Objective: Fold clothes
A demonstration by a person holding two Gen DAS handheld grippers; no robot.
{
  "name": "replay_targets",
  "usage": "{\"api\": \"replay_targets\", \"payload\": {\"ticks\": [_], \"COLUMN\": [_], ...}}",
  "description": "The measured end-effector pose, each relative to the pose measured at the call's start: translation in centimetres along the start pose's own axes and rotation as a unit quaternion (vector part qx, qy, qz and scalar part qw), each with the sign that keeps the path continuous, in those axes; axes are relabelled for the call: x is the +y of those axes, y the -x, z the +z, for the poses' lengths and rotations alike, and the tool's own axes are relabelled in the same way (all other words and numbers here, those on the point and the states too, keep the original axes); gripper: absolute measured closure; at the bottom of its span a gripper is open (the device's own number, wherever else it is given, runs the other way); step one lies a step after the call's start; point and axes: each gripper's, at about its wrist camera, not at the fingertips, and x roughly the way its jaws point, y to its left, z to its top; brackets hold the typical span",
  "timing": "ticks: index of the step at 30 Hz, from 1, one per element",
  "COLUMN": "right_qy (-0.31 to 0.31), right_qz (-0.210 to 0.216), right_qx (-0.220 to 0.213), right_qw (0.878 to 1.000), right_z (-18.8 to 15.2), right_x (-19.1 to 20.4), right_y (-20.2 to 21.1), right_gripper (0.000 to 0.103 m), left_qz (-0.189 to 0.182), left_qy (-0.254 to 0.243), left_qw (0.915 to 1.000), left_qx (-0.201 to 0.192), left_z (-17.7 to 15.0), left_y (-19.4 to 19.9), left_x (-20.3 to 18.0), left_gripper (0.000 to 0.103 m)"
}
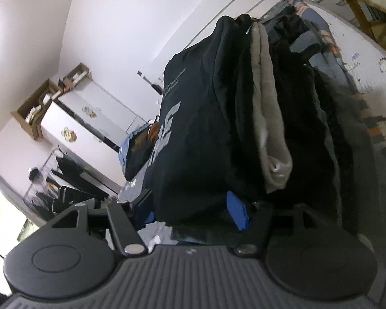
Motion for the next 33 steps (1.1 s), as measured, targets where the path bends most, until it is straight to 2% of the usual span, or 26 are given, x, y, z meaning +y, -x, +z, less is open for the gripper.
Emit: {"api": "replay_targets", "payload": {"ticks": [4,7,9,11,14,16,19,23,26,29,33], "right_qy": [0.018,0.025,0.039,0.06,0.101,0.135,0.176,0.208,0.205,0.193,0.19], "right_qz": [-0.01,-0.024,-0.041,-0.075,-0.164,-0.209,-0.253,-0.278,-0.289,-0.286,-0.291], "right_qx": [0.0,0.001,-0.001,-0.012,-0.037,-0.045,-0.056,-0.064,-0.049,-0.037,-0.025], "right_qw": [1.0,0.999,0.998,0.995,0.981,0.968,0.95,0.936,0.934,0.938,0.937], "right_z": [-0.2,-0.4,-0.4,-0.6,-0.9,-1.1,-1.5,-1.8,-1.9,-2.1,-2.2], "right_x": [0.5,1.5,2.5,4.1,7.0,9.3,12.7,16.5,18.1,19.1,20.4], "right_y": [0.3,0.8,1.2,1.9,2.5,2.7,2.6,2.0,1.0,0.6,0.3], "right_gripper": [0.04,0.04,0.038,0.033,0.022,0.02,0.017,0.012,0.012,0.012,0.012], "left_qz": [0.037,0.098,0.147,0.194,0.247,0.269,0.294,0.302,0.325,0.353,0.374], "left_qy": [-0.011,-0.052,-0.092,-0.134,-0.184,-0.211,-0.25,-0.271,-0.273,-0.269,-0.253], "left_qw": [0.9991,0.9932,0.984,0.9707,0.9496,0.938,0.9216,0.9125,0.9034,0.8933,0.8909], "left_qx": [-0.016,-0.035,-0.042,-0.049,-0.056,-0.055,-0.045,-0.048,-0.06,-0.069,-0.048], "left_z": [-0.6,-0.4,-0.3,-0.2,-0.5,-0.7,-1.2,-2.1,-2.6,-2.8,-2.5], "left_y": [3.0,4.8,5.1,4.9,4.0,3.3,2.2,1.5,1.5,1.7,1.9], "left_x": [0.0,-2.2,-4.7,-7.4,-11.2,-13.1,-16.0,-18.4,-19.6,-20.2,-20.7], "left_gripper": [0.004,0.001,0.0,0.0,0.0,0.0,0.0,0.0,0.0,0.0,0.0]}}
